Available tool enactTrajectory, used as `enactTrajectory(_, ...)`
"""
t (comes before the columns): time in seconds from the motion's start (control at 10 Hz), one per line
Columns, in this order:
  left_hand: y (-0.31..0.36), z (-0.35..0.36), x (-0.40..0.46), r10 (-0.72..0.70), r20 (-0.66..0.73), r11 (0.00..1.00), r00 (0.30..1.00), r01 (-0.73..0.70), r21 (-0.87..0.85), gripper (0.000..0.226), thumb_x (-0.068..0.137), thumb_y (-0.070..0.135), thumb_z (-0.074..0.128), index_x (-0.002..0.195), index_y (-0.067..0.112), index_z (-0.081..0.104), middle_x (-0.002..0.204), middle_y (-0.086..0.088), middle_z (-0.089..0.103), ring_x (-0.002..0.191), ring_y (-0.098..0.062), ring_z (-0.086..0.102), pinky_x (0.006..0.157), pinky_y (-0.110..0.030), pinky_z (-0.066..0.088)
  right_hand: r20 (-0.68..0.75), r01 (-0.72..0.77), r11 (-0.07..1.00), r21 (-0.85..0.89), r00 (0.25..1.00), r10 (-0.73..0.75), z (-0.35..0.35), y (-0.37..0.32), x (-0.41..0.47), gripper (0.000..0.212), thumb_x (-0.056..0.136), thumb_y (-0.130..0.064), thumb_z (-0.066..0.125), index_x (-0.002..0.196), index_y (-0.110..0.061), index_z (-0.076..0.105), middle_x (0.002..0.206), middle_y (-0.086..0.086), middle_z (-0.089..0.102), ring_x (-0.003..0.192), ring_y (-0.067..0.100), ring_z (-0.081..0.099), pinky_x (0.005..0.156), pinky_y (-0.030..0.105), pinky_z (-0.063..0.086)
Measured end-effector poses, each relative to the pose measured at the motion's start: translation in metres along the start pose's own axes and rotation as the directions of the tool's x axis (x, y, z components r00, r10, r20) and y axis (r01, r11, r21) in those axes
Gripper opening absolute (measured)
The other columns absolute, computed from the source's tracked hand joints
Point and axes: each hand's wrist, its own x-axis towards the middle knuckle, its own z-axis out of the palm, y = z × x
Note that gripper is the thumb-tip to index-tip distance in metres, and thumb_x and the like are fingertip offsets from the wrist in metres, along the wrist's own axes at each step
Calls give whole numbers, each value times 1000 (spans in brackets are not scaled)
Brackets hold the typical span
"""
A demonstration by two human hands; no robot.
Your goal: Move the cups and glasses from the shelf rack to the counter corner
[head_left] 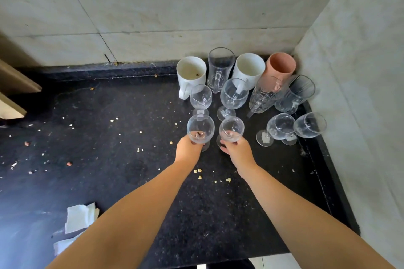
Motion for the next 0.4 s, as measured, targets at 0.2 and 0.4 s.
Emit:
enactTrajectory(0.2,1,-1,-3,19,23,998,1000,-20,57,24,93,24,51,108,13,66,97,-9,68,75,-18,56,59,-24,43,7,10,999,-35,1000,-10,-2,1,-3,34,94,-9,55,128,-13,53,126,11,58,106,18,61,90,34,55)
enactTrajectory(0.4,-14,-32,-29,132,3,991,991,-132,-6,31,93,10,50,118,27,58,97,6,63,78,-9,58,69,-22,50,-68,17,999,-30,997,-19,-30,-10,-61,56,93,-4,54,141,-26,34,126,-3,49,100,14,64,73,27,56)
